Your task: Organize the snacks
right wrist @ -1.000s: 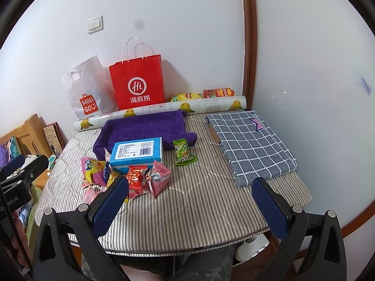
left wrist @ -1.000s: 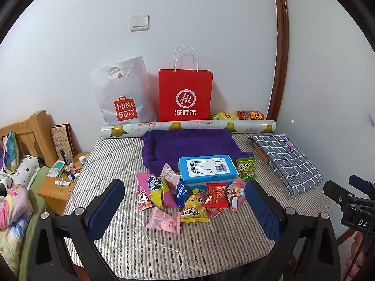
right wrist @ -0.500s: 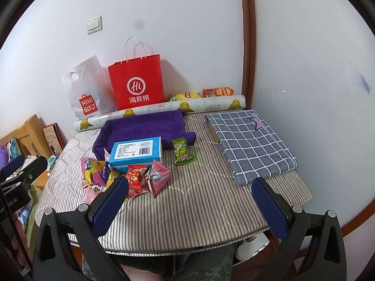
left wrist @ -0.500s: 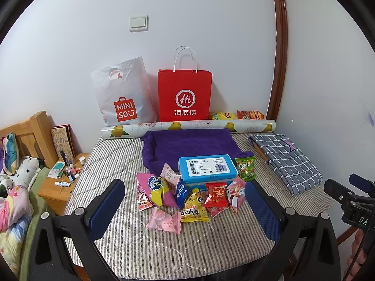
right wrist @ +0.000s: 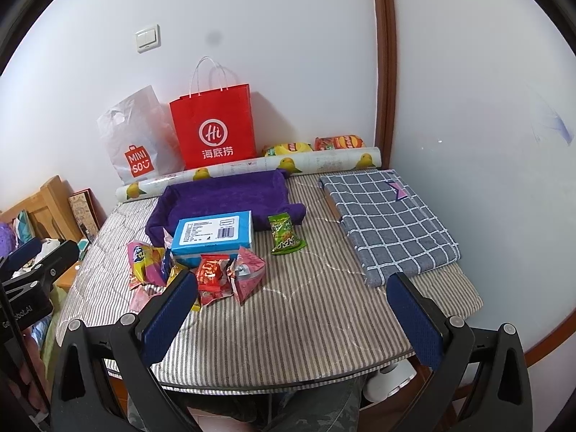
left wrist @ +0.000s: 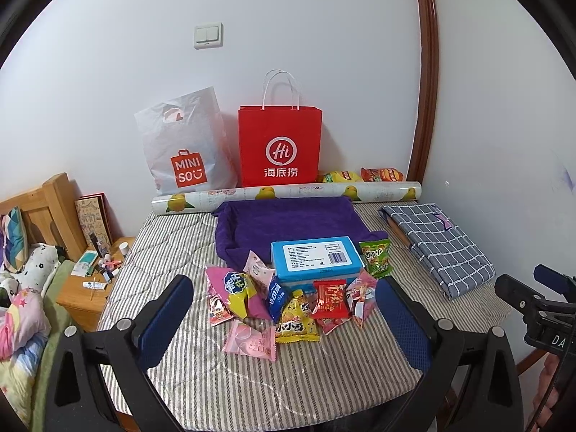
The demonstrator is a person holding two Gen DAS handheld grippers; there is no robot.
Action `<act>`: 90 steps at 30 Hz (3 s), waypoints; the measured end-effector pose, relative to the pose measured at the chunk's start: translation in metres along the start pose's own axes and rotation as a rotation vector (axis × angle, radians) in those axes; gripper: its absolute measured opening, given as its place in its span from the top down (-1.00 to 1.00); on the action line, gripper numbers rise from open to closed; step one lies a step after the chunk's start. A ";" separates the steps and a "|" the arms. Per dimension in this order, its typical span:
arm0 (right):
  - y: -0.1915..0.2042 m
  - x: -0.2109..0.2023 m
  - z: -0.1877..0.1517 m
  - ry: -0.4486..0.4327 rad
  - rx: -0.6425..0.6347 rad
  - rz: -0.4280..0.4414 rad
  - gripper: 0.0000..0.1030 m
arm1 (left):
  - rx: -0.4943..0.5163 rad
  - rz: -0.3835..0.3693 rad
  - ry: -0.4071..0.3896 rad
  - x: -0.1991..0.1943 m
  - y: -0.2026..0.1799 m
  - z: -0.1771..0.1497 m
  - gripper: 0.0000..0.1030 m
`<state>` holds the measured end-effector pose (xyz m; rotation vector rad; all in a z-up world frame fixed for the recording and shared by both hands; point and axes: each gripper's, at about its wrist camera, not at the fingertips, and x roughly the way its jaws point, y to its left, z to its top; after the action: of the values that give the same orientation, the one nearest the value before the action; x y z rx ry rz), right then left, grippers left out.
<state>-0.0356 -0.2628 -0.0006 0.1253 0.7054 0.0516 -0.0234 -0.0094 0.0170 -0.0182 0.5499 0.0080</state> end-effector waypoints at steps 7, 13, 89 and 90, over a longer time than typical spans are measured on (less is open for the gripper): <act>-0.005 0.022 -0.003 0.027 0.019 0.012 -1.00 | 0.005 -0.008 0.033 0.023 0.002 -0.001 -0.97; -0.006 0.058 -0.007 0.079 0.024 0.010 -1.00 | -0.015 0.001 0.085 0.057 0.017 -0.005 -0.97; 0.018 0.207 -0.047 0.209 -0.063 0.067 -0.05 | -0.035 -0.065 0.418 0.191 0.068 -0.101 0.27; 0.018 0.204 -0.046 0.210 -0.061 0.068 -0.05 | -0.036 -0.067 0.413 0.188 0.069 -0.100 0.28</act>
<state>0.0893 -0.2220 -0.1644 0.0856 0.9086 0.1527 0.0835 0.0583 -0.1677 -0.0740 0.9622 -0.0523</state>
